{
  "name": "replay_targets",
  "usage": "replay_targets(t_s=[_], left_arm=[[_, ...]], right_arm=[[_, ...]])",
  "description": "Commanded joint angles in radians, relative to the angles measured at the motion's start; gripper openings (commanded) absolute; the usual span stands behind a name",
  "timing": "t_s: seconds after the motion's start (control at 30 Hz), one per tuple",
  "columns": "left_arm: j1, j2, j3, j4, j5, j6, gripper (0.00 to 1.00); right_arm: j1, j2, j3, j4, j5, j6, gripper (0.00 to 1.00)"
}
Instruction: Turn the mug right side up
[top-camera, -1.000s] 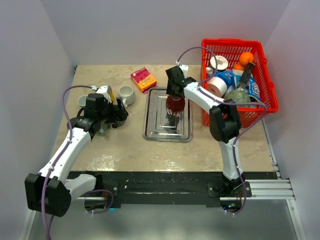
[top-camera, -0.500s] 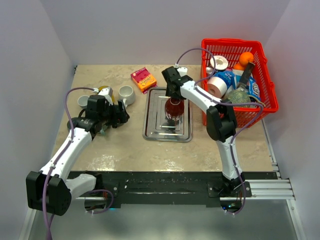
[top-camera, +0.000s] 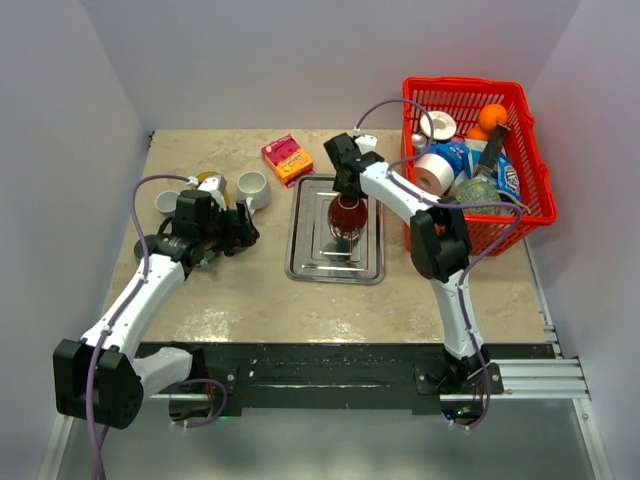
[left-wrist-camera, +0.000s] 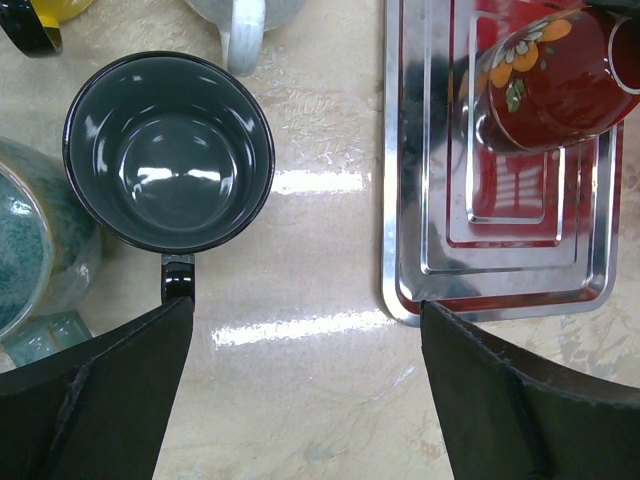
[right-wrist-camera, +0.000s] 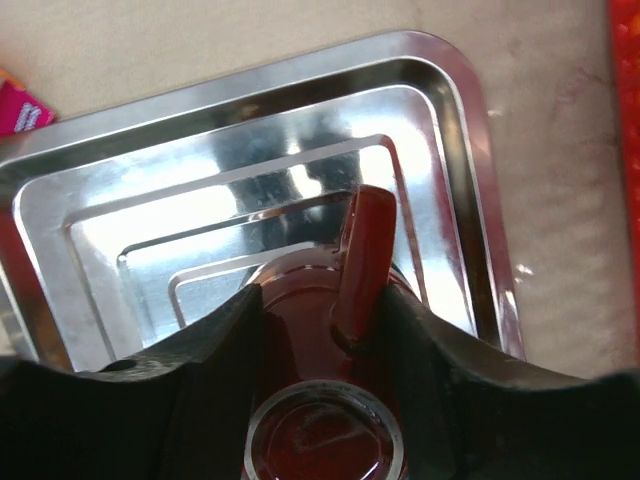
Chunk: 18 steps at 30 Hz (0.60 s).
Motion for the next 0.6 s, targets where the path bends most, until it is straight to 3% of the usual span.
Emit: replay_targets(t_s=[0.0, 0.13, 0.23, 0.33, 0.57], left_arm=[[-0.004, 0.004, -0.005, 0.027, 0.009, -0.008, 0.99], [-0.004, 0.006, -0.006, 0.028, 0.012, -0.008, 0.99], [-0.004, 0.010, -0.008, 0.034, 0.017, -0.008, 0.99], [-0.004, 0.016, -0.010, 0.037, 0.023, -0.008, 0.99], [-0.004, 0.018, -0.017, 0.040, 0.021, -0.004, 0.99]], right_arm=[[-0.005, -0.023, -0.067, 0.139, -0.131, -0.080, 0.49], [-0.003, -0.066, -0.140, 0.250, -0.233, -0.224, 0.38], [-0.005, -0.051, -0.134, 0.235, -0.288, -0.341, 0.32], [-0.003, -0.051, -0.134, 0.207, -0.334, -0.486, 0.20], [0.000, -0.115, -0.255, 0.175, -0.576, -0.787, 0.18]])
